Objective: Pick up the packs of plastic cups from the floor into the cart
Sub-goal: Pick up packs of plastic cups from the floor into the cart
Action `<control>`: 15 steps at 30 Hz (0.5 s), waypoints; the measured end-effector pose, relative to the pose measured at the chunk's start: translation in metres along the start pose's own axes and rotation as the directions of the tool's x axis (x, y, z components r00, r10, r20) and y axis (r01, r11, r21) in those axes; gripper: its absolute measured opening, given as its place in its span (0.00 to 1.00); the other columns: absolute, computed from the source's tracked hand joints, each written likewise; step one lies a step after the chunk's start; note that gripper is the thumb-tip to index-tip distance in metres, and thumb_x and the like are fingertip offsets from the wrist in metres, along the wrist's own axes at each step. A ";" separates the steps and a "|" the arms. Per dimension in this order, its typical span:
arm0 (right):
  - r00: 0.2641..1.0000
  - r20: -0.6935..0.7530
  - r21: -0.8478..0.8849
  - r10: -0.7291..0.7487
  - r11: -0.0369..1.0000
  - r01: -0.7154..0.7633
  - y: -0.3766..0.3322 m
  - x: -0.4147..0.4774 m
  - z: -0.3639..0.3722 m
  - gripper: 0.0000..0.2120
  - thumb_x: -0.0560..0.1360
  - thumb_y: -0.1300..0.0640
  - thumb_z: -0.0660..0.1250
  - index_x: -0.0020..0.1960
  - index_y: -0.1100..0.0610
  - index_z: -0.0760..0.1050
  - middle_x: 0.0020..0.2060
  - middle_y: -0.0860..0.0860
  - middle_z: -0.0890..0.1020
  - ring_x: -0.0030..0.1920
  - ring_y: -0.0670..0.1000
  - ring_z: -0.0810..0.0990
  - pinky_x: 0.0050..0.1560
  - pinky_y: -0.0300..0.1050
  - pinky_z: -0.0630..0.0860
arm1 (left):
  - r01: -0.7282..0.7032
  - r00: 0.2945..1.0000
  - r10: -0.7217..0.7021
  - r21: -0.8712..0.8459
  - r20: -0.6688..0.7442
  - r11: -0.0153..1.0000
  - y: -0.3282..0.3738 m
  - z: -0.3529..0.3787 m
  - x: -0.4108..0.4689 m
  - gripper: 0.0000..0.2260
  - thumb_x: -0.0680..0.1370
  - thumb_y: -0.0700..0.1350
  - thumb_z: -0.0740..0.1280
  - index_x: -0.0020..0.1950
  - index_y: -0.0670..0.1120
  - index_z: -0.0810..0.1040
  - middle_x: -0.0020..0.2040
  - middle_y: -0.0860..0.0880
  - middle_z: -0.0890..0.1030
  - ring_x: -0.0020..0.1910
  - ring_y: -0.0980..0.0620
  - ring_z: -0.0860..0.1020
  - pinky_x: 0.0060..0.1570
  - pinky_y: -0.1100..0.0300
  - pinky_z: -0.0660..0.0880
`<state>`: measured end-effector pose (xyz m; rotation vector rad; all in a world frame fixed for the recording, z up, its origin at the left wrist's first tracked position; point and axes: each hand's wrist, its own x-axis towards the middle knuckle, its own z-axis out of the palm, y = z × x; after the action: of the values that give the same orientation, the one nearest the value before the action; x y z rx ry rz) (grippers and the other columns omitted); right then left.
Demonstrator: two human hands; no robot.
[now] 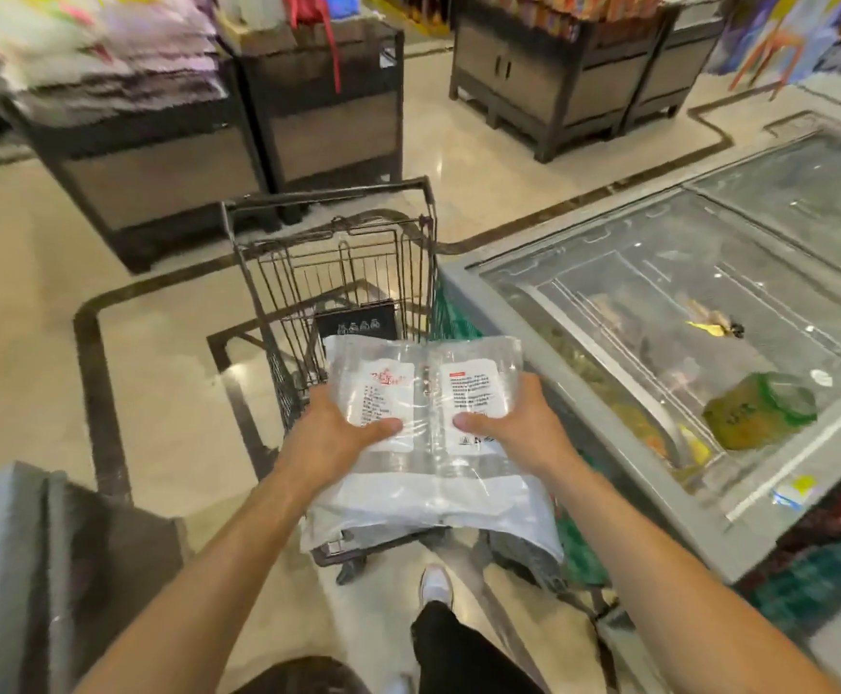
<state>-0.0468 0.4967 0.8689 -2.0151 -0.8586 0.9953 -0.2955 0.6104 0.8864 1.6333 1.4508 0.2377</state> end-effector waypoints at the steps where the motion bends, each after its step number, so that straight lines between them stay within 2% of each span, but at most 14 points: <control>1: 1.000 0.026 -0.024 -0.015 1.000 0.016 -0.004 0.020 0.005 0.52 0.56 0.28 0.86 0.72 0.45 0.67 0.63 0.40 0.83 0.61 0.47 0.84 0.62 0.56 0.81 | 0.020 1.000 -0.020 -0.008 -0.021 1.000 -0.002 -0.003 0.011 0.46 0.70 0.66 0.81 0.76 0.46 0.62 0.67 0.47 0.81 0.57 0.44 0.82 0.57 0.45 0.82; 3: 0.996 0.082 -0.061 -0.036 0.997 0.041 -0.017 0.056 0.016 0.59 0.52 0.23 0.83 0.74 0.44 0.64 0.69 0.43 0.79 0.66 0.51 0.81 0.67 0.62 0.79 | 0.062 0.996 -0.064 -0.031 -0.063 0.998 -0.006 -0.008 0.036 0.45 0.72 0.64 0.81 0.76 0.45 0.61 0.67 0.46 0.80 0.56 0.45 0.80 0.53 0.49 0.79; 4: 0.995 0.095 -0.081 -0.035 0.996 0.043 -0.027 0.071 0.021 0.60 0.53 0.24 0.83 0.75 0.46 0.62 0.71 0.45 0.78 0.69 0.53 0.79 0.69 0.63 0.77 | 0.083 0.993 -0.087 -0.052 -0.079 0.995 -0.007 -0.010 0.048 0.44 0.72 0.63 0.81 0.76 0.45 0.61 0.67 0.47 0.79 0.55 0.46 0.79 0.52 0.51 0.77; 8: 0.986 0.167 -0.116 -0.017 0.993 0.037 -0.049 0.137 0.043 0.55 0.62 0.36 0.86 0.78 0.50 0.60 0.72 0.48 0.77 0.71 0.56 0.76 0.72 0.62 0.74 | 0.141 0.981 -0.155 -0.123 -0.114 0.982 -0.017 -0.012 0.105 0.43 0.71 0.61 0.82 0.74 0.46 0.62 0.63 0.50 0.79 0.55 0.47 0.80 0.45 0.54 0.76; 11: 0.984 0.180 -0.133 0.007 0.991 0.017 -0.045 0.195 0.066 0.52 0.62 0.40 0.88 0.75 0.49 0.61 0.68 0.45 0.79 0.68 0.54 0.79 0.71 0.60 0.76 | 0.168 0.974 -0.189 -0.163 -0.126 0.972 -0.031 -0.009 0.155 0.38 0.71 0.59 0.83 0.70 0.47 0.65 0.56 0.56 0.77 0.52 0.49 0.81 0.44 0.55 0.79; 13: 0.982 0.187 -0.132 0.023 0.991 0.002 -0.037 0.231 0.084 0.48 0.64 0.43 0.88 0.73 0.48 0.62 0.63 0.41 0.79 0.65 0.51 0.79 0.65 0.52 0.78 | 0.191 0.970 -0.213 -0.173 -0.118 0.966 -0.045 -0.004 0.194 0.37 0.71 0.58 0.84 0.69 0.49 0.66 0.54 0.59 0.76 0.53 0.49 0.81 0.51 0.50 0.81; 15: 0.981 0.192 -0.132 0.019 0.991 0.007 -0.023 0.268 0.107 0.44 0.67 0.48 0.87 0.71 0.48 0.61 0.58 0.38 0.77 0.62 0.49 0.80 0.53 0.37 0.77 | 0.209 0.970 -0.228 -0.186 -0.086 0.960 -0.067 0.005 0.237 0.37 0.70 0.60 0.84 0.69 0.51 0.66 0.54 0.61 0.76 0.53 0.49 0.82 0.54 0.49 0.81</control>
<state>-0.0139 0.7548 0.7424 -2.0552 -1.0463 1.1799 -0.2698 0.8057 0.7389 1.3239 1.6302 0.3212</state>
